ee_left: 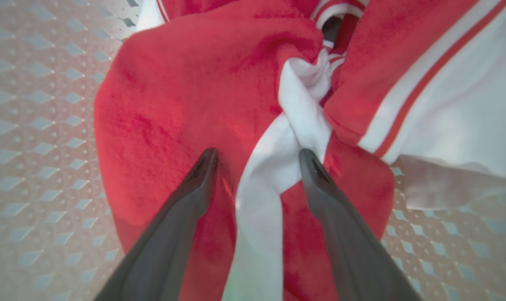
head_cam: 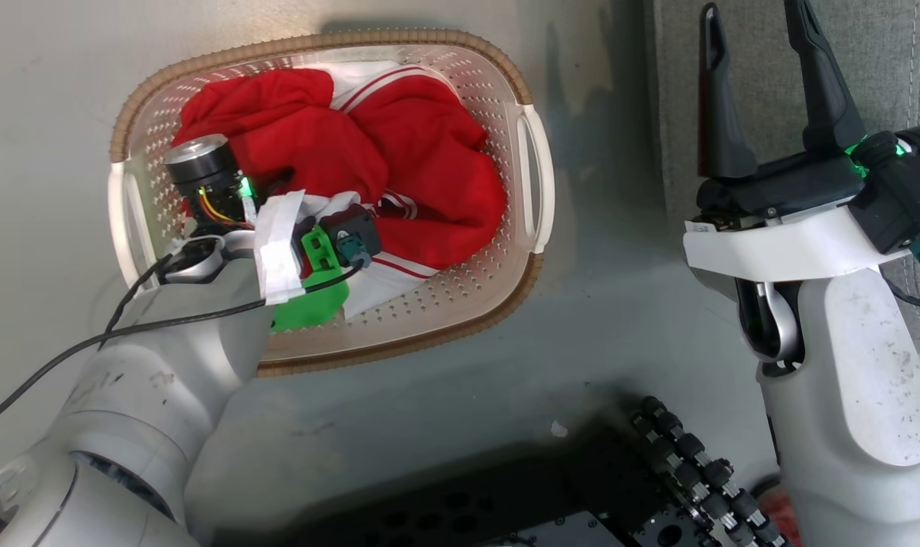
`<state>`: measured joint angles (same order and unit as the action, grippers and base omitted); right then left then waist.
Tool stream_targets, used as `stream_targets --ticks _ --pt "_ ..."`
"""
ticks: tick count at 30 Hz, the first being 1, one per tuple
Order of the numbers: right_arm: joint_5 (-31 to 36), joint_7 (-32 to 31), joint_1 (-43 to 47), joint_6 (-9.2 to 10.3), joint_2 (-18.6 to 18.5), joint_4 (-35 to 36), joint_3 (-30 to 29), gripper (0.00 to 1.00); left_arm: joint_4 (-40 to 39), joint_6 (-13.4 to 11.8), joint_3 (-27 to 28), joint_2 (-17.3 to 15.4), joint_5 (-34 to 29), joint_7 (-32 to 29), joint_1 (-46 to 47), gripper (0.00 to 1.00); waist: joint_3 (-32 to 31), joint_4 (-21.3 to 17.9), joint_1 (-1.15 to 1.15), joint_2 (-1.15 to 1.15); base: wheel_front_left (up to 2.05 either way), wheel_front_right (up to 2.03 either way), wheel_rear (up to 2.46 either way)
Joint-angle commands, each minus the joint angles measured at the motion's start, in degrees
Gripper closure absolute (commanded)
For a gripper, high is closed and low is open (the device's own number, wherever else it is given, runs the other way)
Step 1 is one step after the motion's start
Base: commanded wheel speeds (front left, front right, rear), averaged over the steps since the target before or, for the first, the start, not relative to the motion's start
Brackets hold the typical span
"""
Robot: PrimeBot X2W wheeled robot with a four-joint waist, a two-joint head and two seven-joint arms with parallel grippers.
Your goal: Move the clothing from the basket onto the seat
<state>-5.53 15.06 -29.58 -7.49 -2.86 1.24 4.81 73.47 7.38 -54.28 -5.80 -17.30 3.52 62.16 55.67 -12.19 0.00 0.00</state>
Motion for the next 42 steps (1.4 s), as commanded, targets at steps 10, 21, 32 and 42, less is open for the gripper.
stream_targets --ticks 10,21,32,42 --pt "-0.8 0.2 -0.5 0.00 -0.1 0.2 1.0 0.00 0.3 0.1 -2.6 -1.9 1.8 -0.7 1.6 1.00 1.8 -1.5 0.00 0.00 0.00 0.00 0.00" --pt "-0.5 0.2 0.0 0.00 -0.1 -0.1 0.2 0.00 0.1 -0.7 -2.4 0.3 4.9 4.0 -0.9 1.00 -1.8 0.2 0.00 0.00 0.00 0.00 0.00" --pt "0.1 0.2 4.0 0.00 -0.1 -1.7 0.9 0.00 -1.2 -1.1 0.4 2.1 11.3 10.6 -8.3 1.00 -11.3 1.5 0.00 0.00 0.00 0.00 0.00" --pt "0.9 0.2 9.0 0.00 -0.1 -3.9 1.1 0.00 -10.3 -1.3 3.8 1.8 18.1 11.7 -16.4 1.00 -22.1 2.9 0.00 0.00 0.00 0.00 0.00"
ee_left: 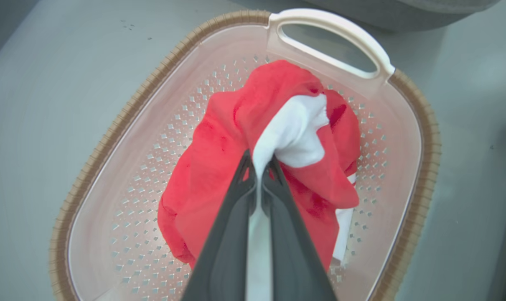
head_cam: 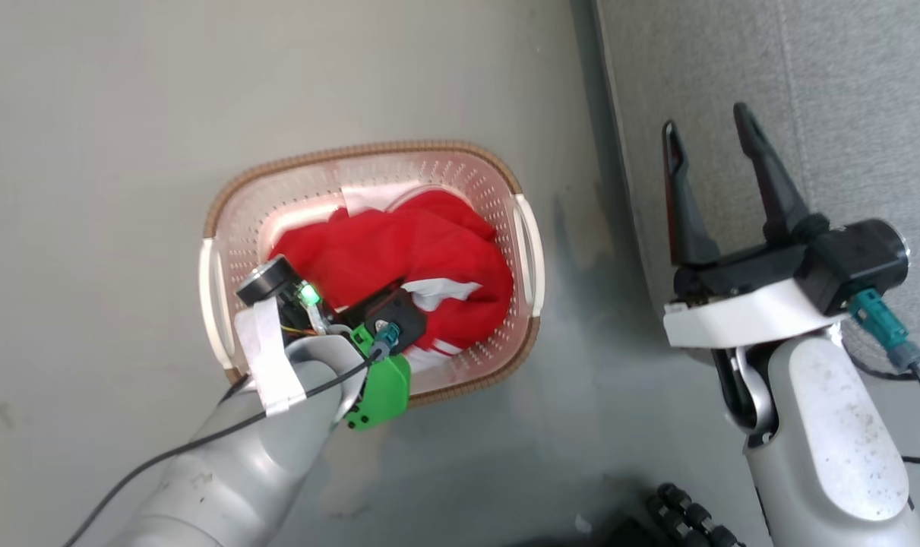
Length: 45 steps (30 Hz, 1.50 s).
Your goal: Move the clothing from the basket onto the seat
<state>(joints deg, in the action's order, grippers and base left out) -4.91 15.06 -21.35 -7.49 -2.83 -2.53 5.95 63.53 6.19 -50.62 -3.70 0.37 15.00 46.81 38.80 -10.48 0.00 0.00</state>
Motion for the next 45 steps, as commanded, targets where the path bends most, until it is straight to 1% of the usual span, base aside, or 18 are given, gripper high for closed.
stream_targets --ticks 1,6,10,13,19,25,30,35,45 --pt "0.5 0.2 1.4 0.00 -0.1 -0.5 0.1 0.00 -2.2 -0.2 0.7 -0.5 1.4 0.2 -2.2 1.00 -6.6 1.5 0.00 0.00 0.00 0.00 0.00" --pt "1.1 0.2 4.3 0.00 -0.2 -1.8 0.0 0.00 -10.1 -0.9 3.6 -1.8 5.2 0.2 -7.6 1.00 -12.5 2.4 0.00 0.00 0.00 0.00 0.00" --pt "1.0 0.2 6.6 0.00 -0.2 -2.5 -0.8 0.00 -15.3 -1.1 5.2 -1.8 7.2 0.2 -11.7 1.00 -17.0 3.5 0.00 0.00 0.00 0.00 0.00" --pt "1.3 0.2 8.5 0.00 -0.2 -2.5 -1.2 0.00 -20.0 -1.6 6.2 -1.9 8.1 0.2 -14.4 1.00 -20.3 4.5 0.00 0.00 0.00 0.00 0.00" --pt "1.4 0.2 12.5 0.00 -0.2 -2.8 -2.0 0.00 -27.0 -1.9 8.6 -2.0 9.5 0.2 -19.4 1.00 -26.8 5.7 0.00 0.00 0.00 0.00 0.00" --pt "1.5 0.2 16.4 0.00 -0.2 -3.8 -1.6 0.00 -32.9 -1.1 11.7 -1.6 12.1 0.2 -23.5 1.00 -33.0 5.9 0.00 0.00 0.00 0.00 0.00" --pt "1.0 0.2 19.1 0.00 -0.2 -4.0 -1.2 0.00 -36.5 -0.4 14.3 -0.8 14.4 0.2 -26.2 1.00 -36.9 6.0 0.00 0.00 0.00 0.00 0.00" --pt "0.3 0.2 20.8 0.00 -0.2 -3.3 -1.3 0.00 -38.8 0.0 15.8 -0.1 15.8 0.2 -27.0 1.00 -38.2 6.5 0.00 0.00 0.00 0.00 0.00" --pt "0.5 0.2 22.7 0.00 -0.1 -2.5 -1.8 0.00 -40.7 0.8 15.8 0.3 16.2 0.2 -25.5 1.00 -38.5 7.8 0.00 0.00 0.00 0.00 0.00"
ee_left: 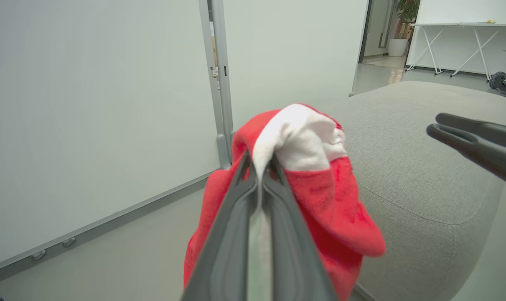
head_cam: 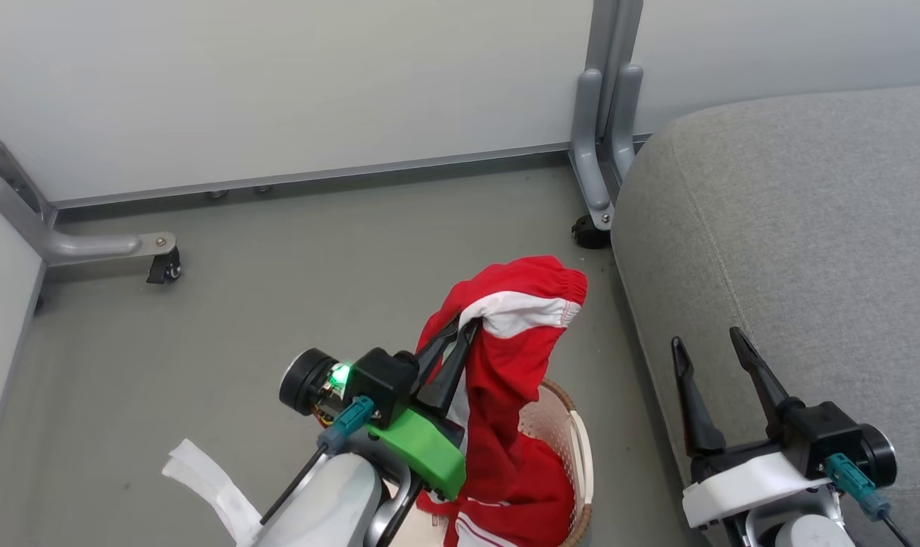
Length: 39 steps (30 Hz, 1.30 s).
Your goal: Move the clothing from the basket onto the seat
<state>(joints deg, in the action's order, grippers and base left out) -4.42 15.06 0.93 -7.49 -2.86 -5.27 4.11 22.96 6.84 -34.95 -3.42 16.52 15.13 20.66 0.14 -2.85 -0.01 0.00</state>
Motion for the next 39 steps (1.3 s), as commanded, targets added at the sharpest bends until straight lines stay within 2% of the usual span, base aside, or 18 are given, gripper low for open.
stream_targets --ticks 1,6,12,23,25,26,27,28,39 --pt "-0.1 0.2 0.4 0.00 -0.1 0.2 0.6 0.00 -0.4 0.2 0.0 0.1 0.1 0.0 0.9 1.00 0.3 0.2 0.01 0.00 0.00 0.00 0.00" --pt "-0.7 0.2 0.0 0.00 -0.1 -1.0 6.0 0.00 -1.6 0.4 -0.9 0.3 1.1 0.0 2.0 1.00 0.9 0.7 0.01 0.00 0.00 0.00 0.00" --pt "-2.0 0.2 -2.5 0.01 -1.2 -3.8 16.3 0.00 -4.0 0.7 -3.6 0.4 4.4 0.0 3.9 1.00 1.3 1.1 0.01 0.00 0.00 0.00 0.00" --pt "-2.9 0.2 -6.2 0.00 -0.7 -4.3 18.9 0.00 -10.6 -0.9 -9.2 0.5 9.1 -4.1 5.4 1.00 0.7 1.6 0.01 0.00 0.00 0.00 0.00" --pt "-3.2 0.2 -6.3 0.00 -0.9 -4.8 19.9 0.00 -11.9 -0.8 -10.1 0.5 10.6 -4.6 5.0 0.94 0.5 1.7 0.01 0.00 0.00 0.00 0.00" --pt "-3.2 0.2 -6.5 0.01 -1.1 -4.7 20.1 0.22 -12.3 -0.7 -10.6 0.5 10.7 -5.0 4.9 0.93 0.4 1.8 0.01 0.00 0.00 0.00 0.00" --pt "-3.5 0.2 -6.4 0.00 -1.2 -4.7 20.3 0.83 -12.6 -0.9 -10.8 0.5 10.9 -5.1 4.8 0.95 0.3 1.9 0.01 0.00 0.00 0.00 0.00" --pt "-3.5 0.2 -6.3 0.00 -1.4 -4.8 20.8 1.00 -12.7 -1.1 -11.0 0.5 11.0 -5.2 4.7 1.00 0.2 2.0 0.01 0.00 0.00 0.00 0.00" --pt "-4.3 0.2 -4.5 0.00 -2.3 -4.0 21.2 1.00 -11.0 -3.0 -11.7 -0.8 9.3 -4.8 3.7 1.00 0.0 1.9 0.01 0.00 0.00 0.00 0.00"
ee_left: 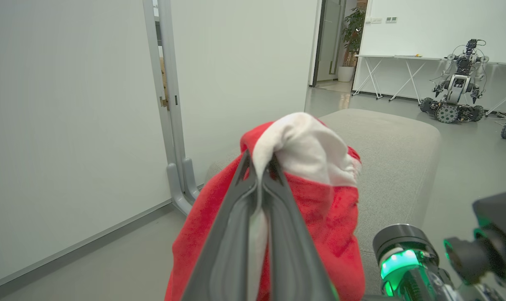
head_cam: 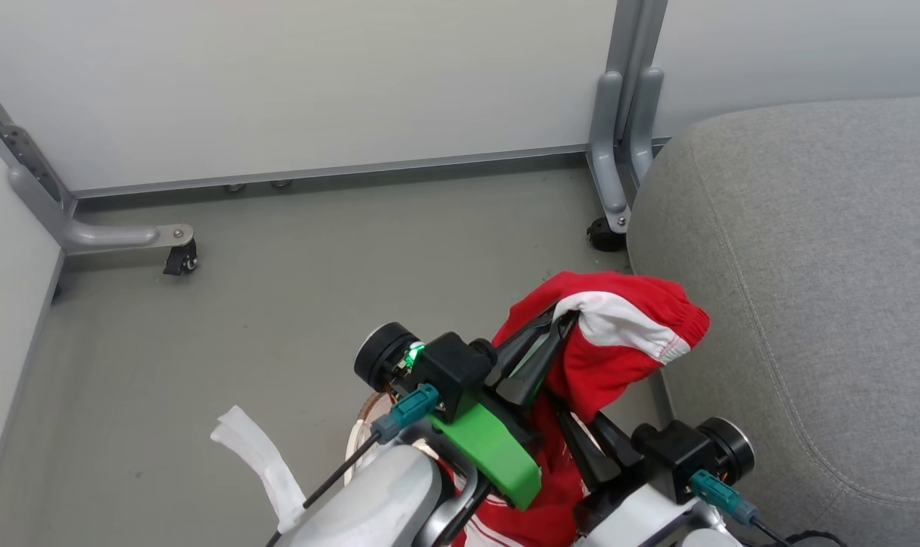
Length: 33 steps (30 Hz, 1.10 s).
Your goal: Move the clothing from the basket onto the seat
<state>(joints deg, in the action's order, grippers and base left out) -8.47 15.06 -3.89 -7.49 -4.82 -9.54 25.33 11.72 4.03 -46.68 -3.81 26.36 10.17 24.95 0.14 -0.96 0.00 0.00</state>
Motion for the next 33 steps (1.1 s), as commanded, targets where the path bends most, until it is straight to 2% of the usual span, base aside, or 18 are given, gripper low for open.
stream_targets --ticks 1,4,5,6,7,8,25,33 --pt "-0.3 0.2 0.4 0.00 -0.3 0.3 -0.1 1.00 0.4 -0.3 0.0 -0.4 -0.4 0.2 -0.7 1.00 0.0 0.0 0.00 0.00 0.00 0.00 0.00" --pt "-0.3 0.2 0.7 0.00 -0.4 0.4 -0.2 1.00 1.2 -0.6 0.0 -0.7 -0.2 0.1 -0.7 1.00 0.0 -0.1 0.00 0.00 0.00 0.00 0.00" --pt "-0.3 0.2 0.7 0.00 -0.4 0.4 -0.2 1.00 1.4 -0.8 0.2 -0.7 -0.1 0.2 -0.8 0.93 0.0 -0.1 0.00 0.00 0.00 0.00 0.00" --pt "-0.4 0.2 0.8 0.00 -0.4 0.3 -0.1 1.00 1.7 -1.1 0.3 -0.8 -0.2 0.4 -0.8 0.64 0.0 -0.1 0.00 0.00 0.00 0.00 0.00" --pt "-0.4 0.2 0.8 0.00 -0.4 0.3 -0.1 1.00 2.2 -1.4 0.4 -1.0 -0.6 0.5 -0.7 0.06 0.0 -0.1 0.00 0.00 0.00 0.00 0.00" --pt "-0.5 0.2 0.8 0.00 -0.5 0.3 0.0 1.00 2.4 -1.9 0.6 -1.0 -0.9 0.7 -0.6 0.00 0.0 0.0 0.00 0.00 0.00 0.00 0.00" --pt "-0.4 0.2 1.2 0.00 -0.2 -0.4 -1.2 1.00 5.5 -3.2 0.8 -2.0 -0.8 2.1 -0.4 0.00 0.2 -0.2 0.00 0.00 0.00 0.00 0.00" --pt "0.4 0.2 0.8 0.01 0.0 -0.1 -2.8 1.00 5.5 -4.0 1.2 -2.5 -0.6 2.6 -0.6 0.00 0.6 -1.6 0.00 0.00 0.00 0.00 0.00"
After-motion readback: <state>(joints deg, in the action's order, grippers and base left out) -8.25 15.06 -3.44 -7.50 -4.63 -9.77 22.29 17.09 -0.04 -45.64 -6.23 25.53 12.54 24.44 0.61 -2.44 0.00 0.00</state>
